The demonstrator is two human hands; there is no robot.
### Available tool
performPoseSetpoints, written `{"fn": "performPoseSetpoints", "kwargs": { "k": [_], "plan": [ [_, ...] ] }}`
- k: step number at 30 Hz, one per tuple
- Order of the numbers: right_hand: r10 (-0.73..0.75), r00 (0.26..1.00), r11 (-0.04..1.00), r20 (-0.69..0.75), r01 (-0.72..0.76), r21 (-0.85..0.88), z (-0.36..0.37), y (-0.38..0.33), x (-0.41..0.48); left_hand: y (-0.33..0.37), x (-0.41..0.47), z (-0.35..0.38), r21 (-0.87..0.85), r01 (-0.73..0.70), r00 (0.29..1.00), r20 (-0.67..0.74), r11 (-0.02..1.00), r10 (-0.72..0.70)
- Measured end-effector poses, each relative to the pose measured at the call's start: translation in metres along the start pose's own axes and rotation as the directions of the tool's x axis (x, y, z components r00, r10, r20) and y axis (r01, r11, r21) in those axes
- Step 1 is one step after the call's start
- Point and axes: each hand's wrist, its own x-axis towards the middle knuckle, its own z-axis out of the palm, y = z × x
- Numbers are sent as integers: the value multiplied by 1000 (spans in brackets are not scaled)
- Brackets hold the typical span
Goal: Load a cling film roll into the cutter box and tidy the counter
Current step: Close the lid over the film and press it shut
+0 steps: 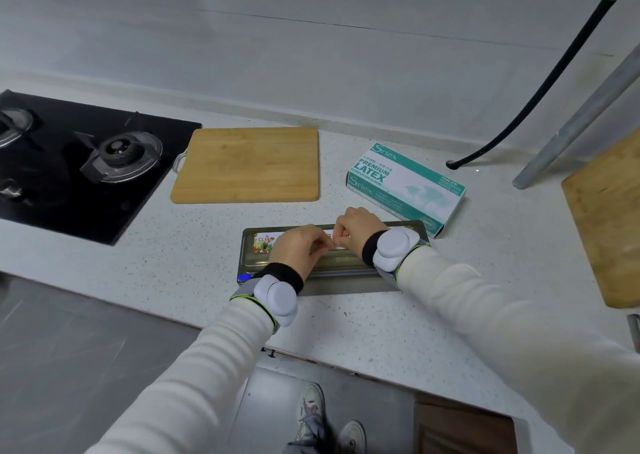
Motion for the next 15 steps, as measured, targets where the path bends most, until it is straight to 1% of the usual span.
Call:
{"fn": "performPoseSetpoints", "kwargs": {
  "k": [3,5,8,10,15],
  "plan": [
    [2,1000,1000,-1,-2,-12,3,1,3,-4,6,-2,-10,2,999,42,1000,-2],
    [2,1000,1000,-2,-2,-14,4,1,4,-7,11,-4,62,23,997,66,998,-27],
    [3,1000,1000,7,-3,-11,5,1,5,-13,17,-5,181,86,991,82,980,-103],
    [4,1000,1000,28,-4,-2,4,1,5,-15,22,-6,224,102,985,113,969,-130],
    [22,997,1000,77,-23,16,1,1,7,-21,28,-12,245,81,976,179,966,-127]
  ]
}}
